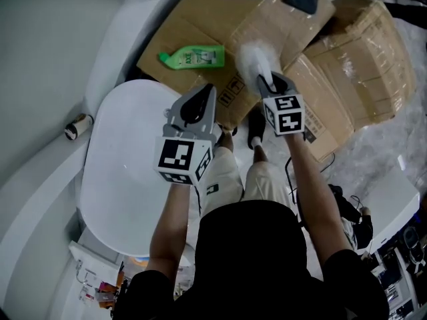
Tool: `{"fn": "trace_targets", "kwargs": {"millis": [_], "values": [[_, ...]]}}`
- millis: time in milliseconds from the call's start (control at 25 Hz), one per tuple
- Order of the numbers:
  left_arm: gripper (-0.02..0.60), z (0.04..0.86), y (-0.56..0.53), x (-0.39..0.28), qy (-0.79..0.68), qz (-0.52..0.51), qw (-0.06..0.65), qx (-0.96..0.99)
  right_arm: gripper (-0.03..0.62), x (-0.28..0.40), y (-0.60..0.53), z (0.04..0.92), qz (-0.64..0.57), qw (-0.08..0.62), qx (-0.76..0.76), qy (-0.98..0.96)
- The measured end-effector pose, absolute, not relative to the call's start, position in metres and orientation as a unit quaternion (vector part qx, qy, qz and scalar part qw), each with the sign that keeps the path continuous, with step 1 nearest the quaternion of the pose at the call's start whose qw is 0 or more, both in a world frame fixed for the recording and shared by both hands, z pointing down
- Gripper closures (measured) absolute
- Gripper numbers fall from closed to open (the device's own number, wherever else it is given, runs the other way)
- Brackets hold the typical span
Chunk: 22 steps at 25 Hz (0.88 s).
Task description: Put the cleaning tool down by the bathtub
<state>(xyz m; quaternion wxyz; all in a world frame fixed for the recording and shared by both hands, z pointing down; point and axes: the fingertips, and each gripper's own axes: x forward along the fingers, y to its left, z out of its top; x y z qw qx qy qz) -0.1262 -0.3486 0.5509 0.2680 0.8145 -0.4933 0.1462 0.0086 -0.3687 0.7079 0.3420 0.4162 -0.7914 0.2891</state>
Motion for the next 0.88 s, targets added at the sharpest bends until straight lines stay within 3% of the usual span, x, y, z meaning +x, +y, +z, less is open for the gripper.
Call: {"fn": "trace_targets", "kwargs": {"millis": [880], "values": [[0.583, 0.600, -0.360, -0.138, -0.490, 0.170, 0.276, 0.809, 0.499, -0.001, -0.379, 0.799, 0.314, 0.382, 0.402, -0.771]]}}
